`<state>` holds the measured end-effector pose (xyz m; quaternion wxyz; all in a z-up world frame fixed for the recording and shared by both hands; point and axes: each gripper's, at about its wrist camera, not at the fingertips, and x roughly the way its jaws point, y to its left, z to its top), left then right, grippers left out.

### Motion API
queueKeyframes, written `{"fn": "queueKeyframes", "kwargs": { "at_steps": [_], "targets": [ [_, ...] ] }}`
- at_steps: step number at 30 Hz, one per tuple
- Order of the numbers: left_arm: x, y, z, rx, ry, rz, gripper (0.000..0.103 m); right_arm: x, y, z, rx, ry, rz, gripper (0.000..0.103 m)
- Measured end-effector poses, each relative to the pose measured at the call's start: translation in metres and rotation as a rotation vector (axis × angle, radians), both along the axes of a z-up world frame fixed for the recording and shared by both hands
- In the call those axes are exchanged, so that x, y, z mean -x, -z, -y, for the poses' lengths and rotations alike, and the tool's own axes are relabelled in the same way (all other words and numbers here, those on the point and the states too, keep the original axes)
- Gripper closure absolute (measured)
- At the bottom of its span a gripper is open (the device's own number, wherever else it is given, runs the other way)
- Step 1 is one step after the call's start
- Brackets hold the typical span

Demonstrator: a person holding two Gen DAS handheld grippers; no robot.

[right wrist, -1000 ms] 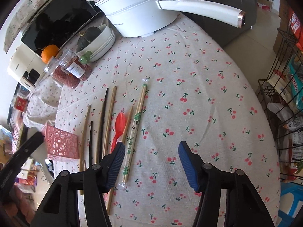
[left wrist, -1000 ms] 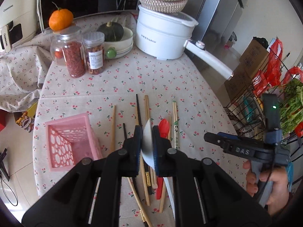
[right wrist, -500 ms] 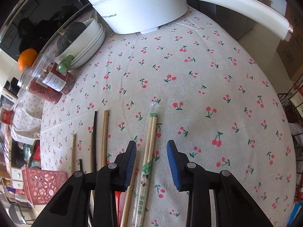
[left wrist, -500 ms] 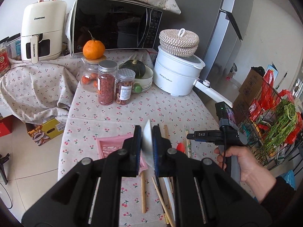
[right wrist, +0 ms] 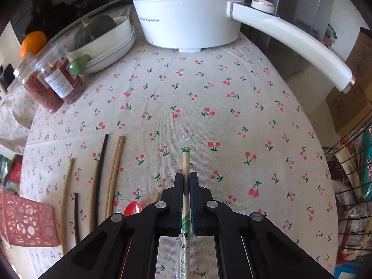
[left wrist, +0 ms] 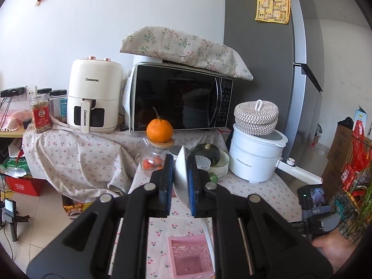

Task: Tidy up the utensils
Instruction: 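Grasp the paper-wrapped chopsticks with the right gripper while the left gripper lifts the white spoon, then drop the white spoon into the pink basket with the left gripper while the right gripper lifts the wrapped chopsticks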

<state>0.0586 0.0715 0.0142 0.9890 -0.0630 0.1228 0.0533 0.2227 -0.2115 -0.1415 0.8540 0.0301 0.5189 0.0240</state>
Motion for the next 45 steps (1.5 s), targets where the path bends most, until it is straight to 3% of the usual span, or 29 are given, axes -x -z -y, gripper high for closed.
{"fn": "queueKeyframes", "kwargs": {
  "at_steps": [6,15,21,24,27,31,34,37,41,45],
  "targets": [
    [-0.012,0.019,0.006,-0.095,-0.049,0.019,0.090,0.029,-0.057,0.018,-0.114,0.006,0.170,0.098],
    [-0.016,0.034,0.006,-0.138,-0.028,-0.009,0.090,0.084,-0.122,0.022,-0.226,-0.019,0.384,0.098],
    [-0.016,0.035,0.004,-0.052,0.043,-0.135,0.085,0.105,-0.143,0.013,-0.269,-0.047,0.458,0.098],
    [-0.009,0.029,-0.005,0.037,0.079,-0.198,0.069,0.113,-0.152,0.002,-0.297,-0.060,0.490,0.098],
    [-0.009,0.029,-0.016,0.115,0.101,-0.346,0.061,0.117,-0.156,-0.016,-0.314,-0.077,0.511,0.098],
    [0.004,0.036,-0.037,0.202,0.081,-0.509,0.036,0.121,-0.161,-0.050,-0.343,-0.104,0.554,0.098],
    [0.012,0.042,-0.050,0.211,0.069,-0.578,0.029,0.126,-0.166,-0.077,-0.381,-0.106,0.600,0.098],
    [0.019,0.046,-0.057,0.170,0.062,-0.611,0.026,0.132,-0.172,-0.102,-0.401,-0.091,0.665,0.098],
    [0.021,0.051,-0.070,0.156,0.072,-0.678,0.026,0.136,-0.179,-0.125,-0.414,-0.006,0.772,0.098],
    [0.019,0.050,-0.087,0.189,0.026,-0.671,0.026,0.127,-0.172,-0.153,-0.355,0.055,0.815,0.098]
  ]
}}
